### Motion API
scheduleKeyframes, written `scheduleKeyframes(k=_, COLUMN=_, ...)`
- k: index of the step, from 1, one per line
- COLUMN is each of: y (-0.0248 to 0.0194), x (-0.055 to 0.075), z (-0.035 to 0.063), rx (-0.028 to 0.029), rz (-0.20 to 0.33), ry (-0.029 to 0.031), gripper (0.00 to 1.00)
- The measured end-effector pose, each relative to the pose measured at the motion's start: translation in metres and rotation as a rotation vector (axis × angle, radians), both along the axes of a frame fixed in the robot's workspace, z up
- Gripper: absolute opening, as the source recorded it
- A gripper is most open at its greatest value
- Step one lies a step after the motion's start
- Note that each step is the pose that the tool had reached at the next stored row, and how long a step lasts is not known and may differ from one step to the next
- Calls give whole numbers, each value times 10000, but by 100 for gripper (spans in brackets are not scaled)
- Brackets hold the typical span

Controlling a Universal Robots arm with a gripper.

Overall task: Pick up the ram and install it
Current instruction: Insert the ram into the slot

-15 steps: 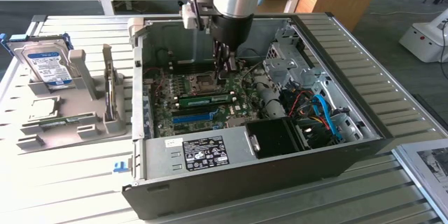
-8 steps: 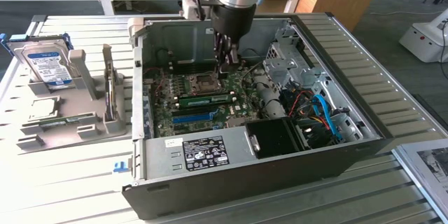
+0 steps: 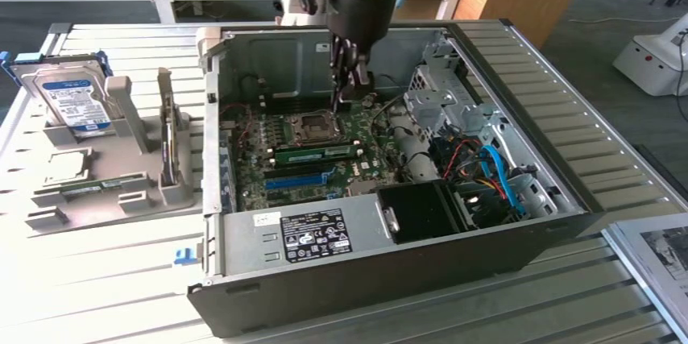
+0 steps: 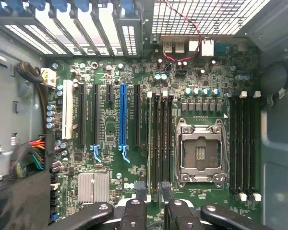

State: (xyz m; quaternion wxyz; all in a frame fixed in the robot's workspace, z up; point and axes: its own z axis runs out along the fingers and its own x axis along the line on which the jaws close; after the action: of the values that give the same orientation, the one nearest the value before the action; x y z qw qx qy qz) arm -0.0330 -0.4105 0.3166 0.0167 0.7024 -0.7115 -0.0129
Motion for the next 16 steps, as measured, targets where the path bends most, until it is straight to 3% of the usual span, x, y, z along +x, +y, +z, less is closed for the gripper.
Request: scheduleKeyframes(k=16, y=0, x=1, z=130, rx=2, rz=0, ry=-1, gripper=25)
